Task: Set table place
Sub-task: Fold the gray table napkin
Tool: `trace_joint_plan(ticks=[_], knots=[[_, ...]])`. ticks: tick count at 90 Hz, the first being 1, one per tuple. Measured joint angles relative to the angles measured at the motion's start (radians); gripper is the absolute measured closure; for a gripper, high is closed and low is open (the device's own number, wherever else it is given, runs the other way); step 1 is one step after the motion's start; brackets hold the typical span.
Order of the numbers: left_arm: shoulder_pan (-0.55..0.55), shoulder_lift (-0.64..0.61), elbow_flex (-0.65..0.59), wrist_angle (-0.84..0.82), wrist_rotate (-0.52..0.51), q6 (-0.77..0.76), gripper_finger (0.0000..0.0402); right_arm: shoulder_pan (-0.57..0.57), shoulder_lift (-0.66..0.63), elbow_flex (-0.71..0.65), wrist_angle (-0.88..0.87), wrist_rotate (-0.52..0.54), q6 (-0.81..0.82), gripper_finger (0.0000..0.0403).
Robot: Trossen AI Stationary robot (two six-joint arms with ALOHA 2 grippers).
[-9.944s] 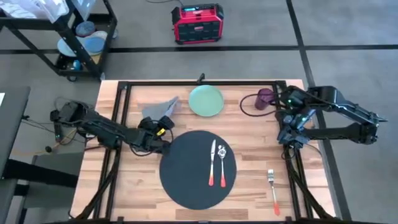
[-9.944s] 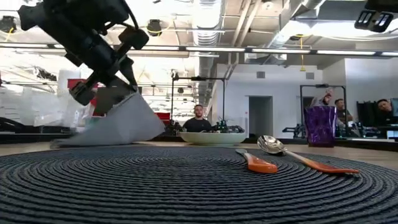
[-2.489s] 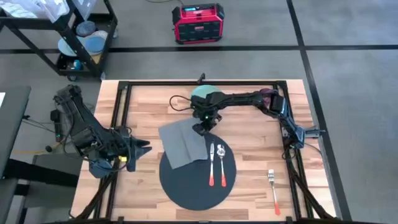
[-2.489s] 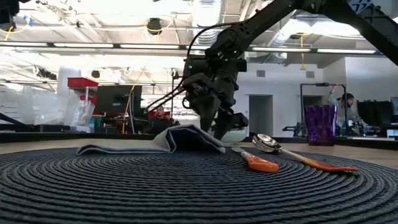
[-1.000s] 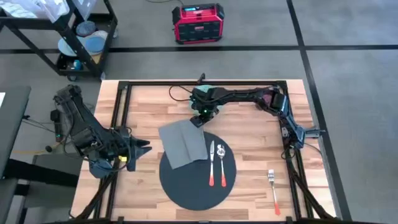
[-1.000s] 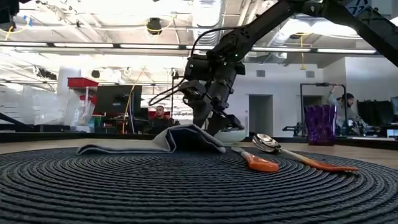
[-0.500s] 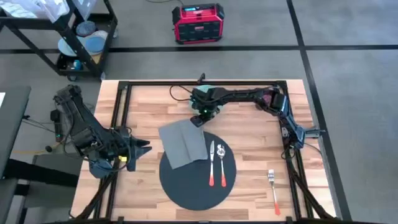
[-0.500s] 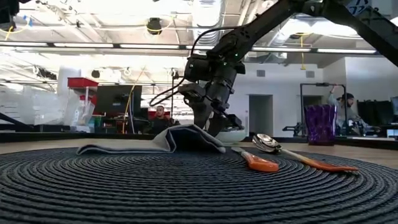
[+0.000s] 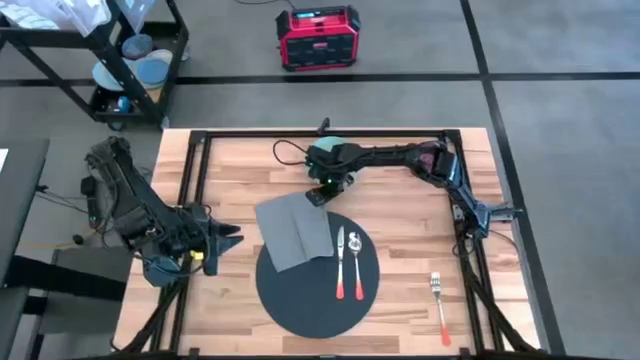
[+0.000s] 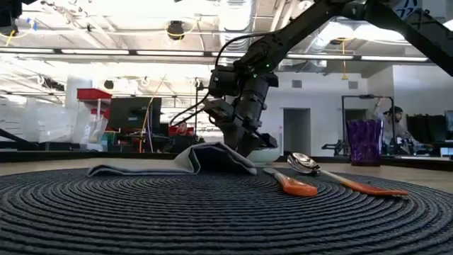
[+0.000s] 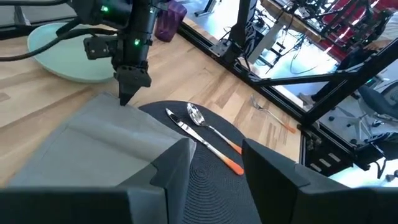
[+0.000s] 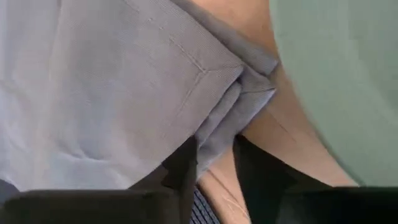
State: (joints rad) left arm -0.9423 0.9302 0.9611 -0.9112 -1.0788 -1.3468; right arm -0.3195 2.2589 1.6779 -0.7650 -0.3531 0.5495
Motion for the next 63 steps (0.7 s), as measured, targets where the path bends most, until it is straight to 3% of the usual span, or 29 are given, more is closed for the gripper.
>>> trace_joint_plan(ticks=[14,63], knots=[[0.000,0.000,0.000,-0.003,0.000,0.000,0.0271,-0.003,0.006,0.026,-0.025,-0.008,-0.010,0.0396],[0.000,0.000,0.000,-0.021,0.000,0.004,0.0271,0.048,0.003,0.190,-0.143,0.024,-0.076,0.0403]])
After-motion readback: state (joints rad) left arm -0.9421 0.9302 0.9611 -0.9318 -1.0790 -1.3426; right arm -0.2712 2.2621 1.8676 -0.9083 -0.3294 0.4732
